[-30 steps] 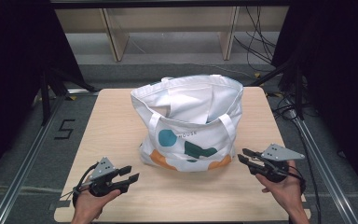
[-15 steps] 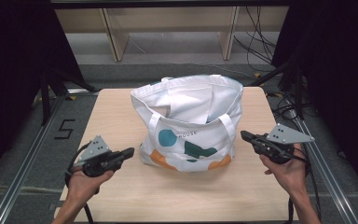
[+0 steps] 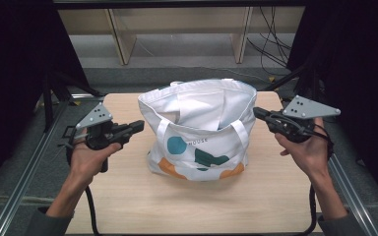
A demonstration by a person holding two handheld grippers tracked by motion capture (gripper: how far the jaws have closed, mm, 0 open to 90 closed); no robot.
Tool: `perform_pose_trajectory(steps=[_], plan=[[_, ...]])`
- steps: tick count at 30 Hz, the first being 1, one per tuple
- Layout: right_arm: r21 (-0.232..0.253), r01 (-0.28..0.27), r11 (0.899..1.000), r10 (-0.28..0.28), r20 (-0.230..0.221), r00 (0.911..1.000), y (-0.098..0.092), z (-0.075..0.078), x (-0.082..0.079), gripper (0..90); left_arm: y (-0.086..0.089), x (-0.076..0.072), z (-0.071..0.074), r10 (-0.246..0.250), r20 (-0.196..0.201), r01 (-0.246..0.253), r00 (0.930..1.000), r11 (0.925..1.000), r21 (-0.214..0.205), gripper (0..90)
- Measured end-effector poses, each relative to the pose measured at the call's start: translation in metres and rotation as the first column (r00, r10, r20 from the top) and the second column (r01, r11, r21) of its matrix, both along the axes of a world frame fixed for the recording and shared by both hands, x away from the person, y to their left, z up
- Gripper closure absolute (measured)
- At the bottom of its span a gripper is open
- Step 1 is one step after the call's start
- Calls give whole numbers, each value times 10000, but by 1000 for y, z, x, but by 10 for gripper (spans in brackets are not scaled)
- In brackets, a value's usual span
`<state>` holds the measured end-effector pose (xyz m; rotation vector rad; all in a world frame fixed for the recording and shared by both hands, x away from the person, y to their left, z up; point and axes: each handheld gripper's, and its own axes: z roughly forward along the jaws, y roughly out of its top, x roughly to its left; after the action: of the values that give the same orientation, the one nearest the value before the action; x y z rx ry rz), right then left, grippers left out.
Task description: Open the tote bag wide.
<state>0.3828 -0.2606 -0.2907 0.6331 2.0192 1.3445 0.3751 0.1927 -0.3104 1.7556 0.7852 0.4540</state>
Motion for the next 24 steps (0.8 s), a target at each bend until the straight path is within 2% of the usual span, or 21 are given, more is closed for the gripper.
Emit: perform_pose_trajectory(steps=[1,2,4,5,8,9,10,11,14,16,17,23,24], plan=[[0,0,10000,0,0,10000,0,0,0,900,0,0,0,0,0,0,10000,10000,0,890],[-39,-159,9999,159,128,9998,6,10,8,900,-5,4,4,-57,50,57,10000,9999,98,890],[-98,-204,9997,205,105,9997,8,12,10,900,-11,10,10,-61,91,59,9999,9998,199,890],[-212,-308,9993,309,62,9995,14,17,16,900,-14,13,12,-40,101,38,9999,9997,246,889],[-256,-282,9993,280,-115,9995,20,17,20,900,-20,23,18,28,110,-29,9999,9999,108,887],[-385,-434,9983,422,-315,9986,24,16,24,900,-23,29,20,5,49,-5,10000,10000,21,886],[-385,-434,9983,422,-315,9986,24,16,24,900,-23,29,20,5,49,-5,10000,10000,21,885],[-453,-398,9982,380,-399,9985,28,13,27,900,-29,36,20,10,-9,-10,10000,10000,-24,884],[-654,-422,9970,394,-426,9983,31,8,33,900,-33,46,17,108,-139,-108,9998,9999,42,883],[-718,-512,9961,468,-610,9970,34,3,36,900,-35,57,10,209,-389,-204,9990,9997,137,883],[-800,-456,9957,416,-514,9978,34,2,37,900,-35,60,8,212,-506,-207,9985,9997,114,883],[-871,-491,9950,425,-754,9962,39,-4,38,900,-34,70,-2,331,-865,-313,9957,9993,227,879],[-1011,-496,9936,411,-842,9956,39,-6,39,900,-34,72,-6,329,-923,-301,9952,9990,319,879]])
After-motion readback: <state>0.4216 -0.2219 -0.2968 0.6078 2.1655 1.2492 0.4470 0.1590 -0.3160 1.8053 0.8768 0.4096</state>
